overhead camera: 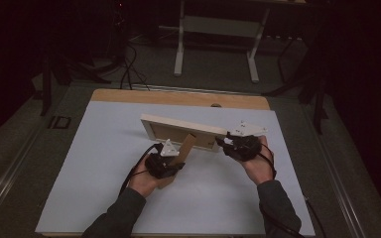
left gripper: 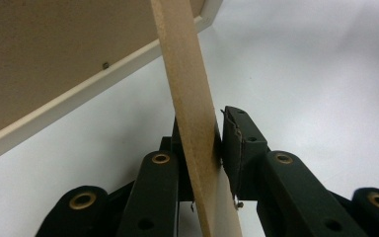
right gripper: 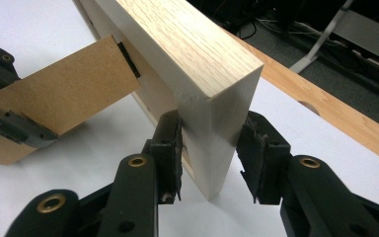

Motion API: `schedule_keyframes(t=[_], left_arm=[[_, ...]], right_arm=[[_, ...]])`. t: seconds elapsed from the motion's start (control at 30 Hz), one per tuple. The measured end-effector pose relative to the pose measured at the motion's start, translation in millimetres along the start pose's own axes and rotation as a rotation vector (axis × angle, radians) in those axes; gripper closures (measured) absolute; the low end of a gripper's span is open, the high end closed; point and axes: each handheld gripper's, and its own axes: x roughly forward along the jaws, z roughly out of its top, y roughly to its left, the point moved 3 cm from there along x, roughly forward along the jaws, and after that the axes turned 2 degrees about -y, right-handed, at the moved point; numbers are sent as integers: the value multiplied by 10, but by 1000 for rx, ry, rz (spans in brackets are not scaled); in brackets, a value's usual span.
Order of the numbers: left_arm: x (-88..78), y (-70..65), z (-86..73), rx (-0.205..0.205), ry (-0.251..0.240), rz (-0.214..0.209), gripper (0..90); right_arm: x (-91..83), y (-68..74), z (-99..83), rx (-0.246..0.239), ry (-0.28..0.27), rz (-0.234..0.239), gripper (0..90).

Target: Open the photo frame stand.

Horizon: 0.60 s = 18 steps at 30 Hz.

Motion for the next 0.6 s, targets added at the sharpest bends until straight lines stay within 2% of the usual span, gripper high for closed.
schedule_keyframes(t=[0.23, 0.37, 0.6], left_arm=[[-14, 8, -32, -12, -4, -11, 753], [-4, 2, -56, 1, 11, -10, 742], [4, -6, -78, 6, 15, -17, 713]], right_arm=[[-21, 34, -13, -21, 8, 7, 617], [-36, 68, -18, -47, 20, 8, 617], [-48, 95, -30, -54, 22, 9, 615]])
